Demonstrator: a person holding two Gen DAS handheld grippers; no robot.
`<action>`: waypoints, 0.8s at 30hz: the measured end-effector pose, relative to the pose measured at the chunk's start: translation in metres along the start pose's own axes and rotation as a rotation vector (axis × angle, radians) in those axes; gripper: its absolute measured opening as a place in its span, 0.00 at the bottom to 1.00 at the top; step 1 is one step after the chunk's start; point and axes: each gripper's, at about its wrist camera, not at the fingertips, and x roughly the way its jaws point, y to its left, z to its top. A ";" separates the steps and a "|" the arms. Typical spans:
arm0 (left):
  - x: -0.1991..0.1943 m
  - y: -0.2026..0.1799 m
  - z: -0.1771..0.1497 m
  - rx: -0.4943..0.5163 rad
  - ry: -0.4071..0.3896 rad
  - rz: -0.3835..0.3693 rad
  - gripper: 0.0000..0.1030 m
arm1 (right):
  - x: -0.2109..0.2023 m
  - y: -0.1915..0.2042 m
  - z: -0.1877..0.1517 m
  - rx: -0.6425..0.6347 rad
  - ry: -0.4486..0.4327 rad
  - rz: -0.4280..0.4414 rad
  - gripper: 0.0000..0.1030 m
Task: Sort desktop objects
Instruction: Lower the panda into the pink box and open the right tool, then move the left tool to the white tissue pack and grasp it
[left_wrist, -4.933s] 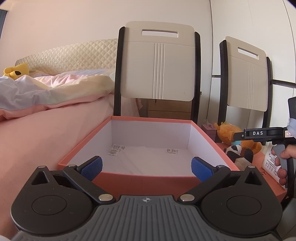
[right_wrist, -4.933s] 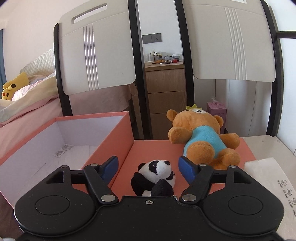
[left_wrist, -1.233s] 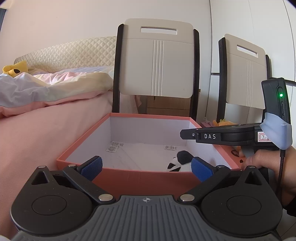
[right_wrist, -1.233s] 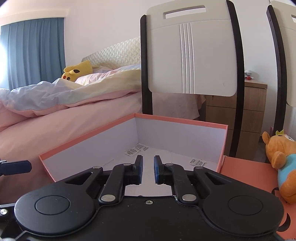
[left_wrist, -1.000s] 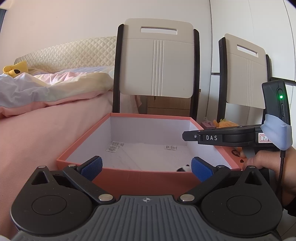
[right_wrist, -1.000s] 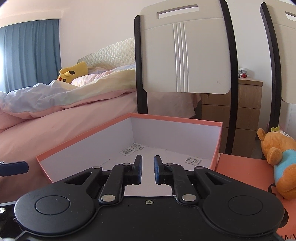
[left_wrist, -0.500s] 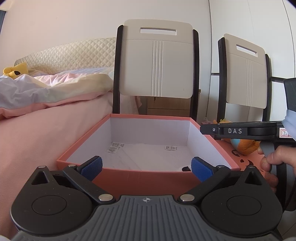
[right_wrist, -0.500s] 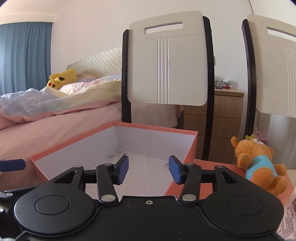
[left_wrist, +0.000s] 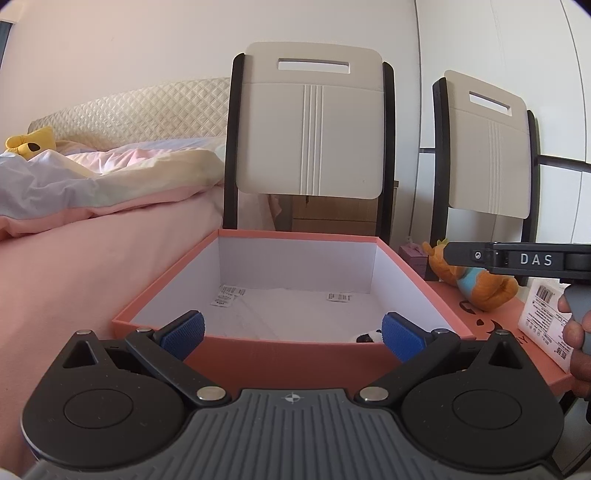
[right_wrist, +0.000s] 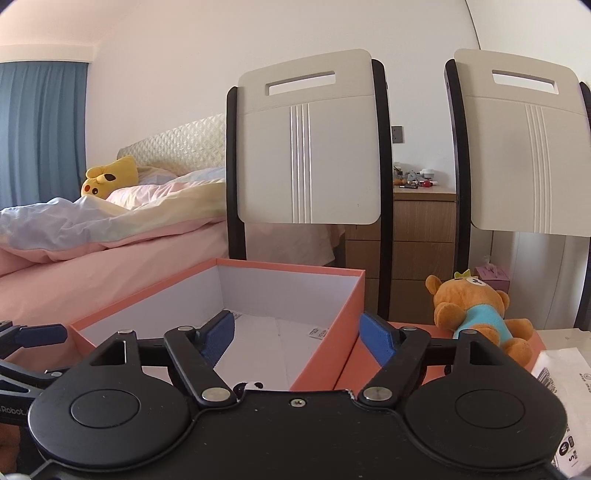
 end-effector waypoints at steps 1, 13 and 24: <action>0.000 0.000 0.000 0.000 0.000 0.000 1.00 | -0.003 0.000 -0.001 -0.001 -0.003 -0.004 0.78; 0.000 -0.001 0.001 -0.003 -0.002 0.002 1.00 | -0.039 0.002 -0.015 0.020 -0.055 -0.060 0.99; -0.001 0.000 0.000 0.000 -0.003 0.005 1.00 | -0.068 0.008 -0.029 0.020 -0.098 -0.100 0.99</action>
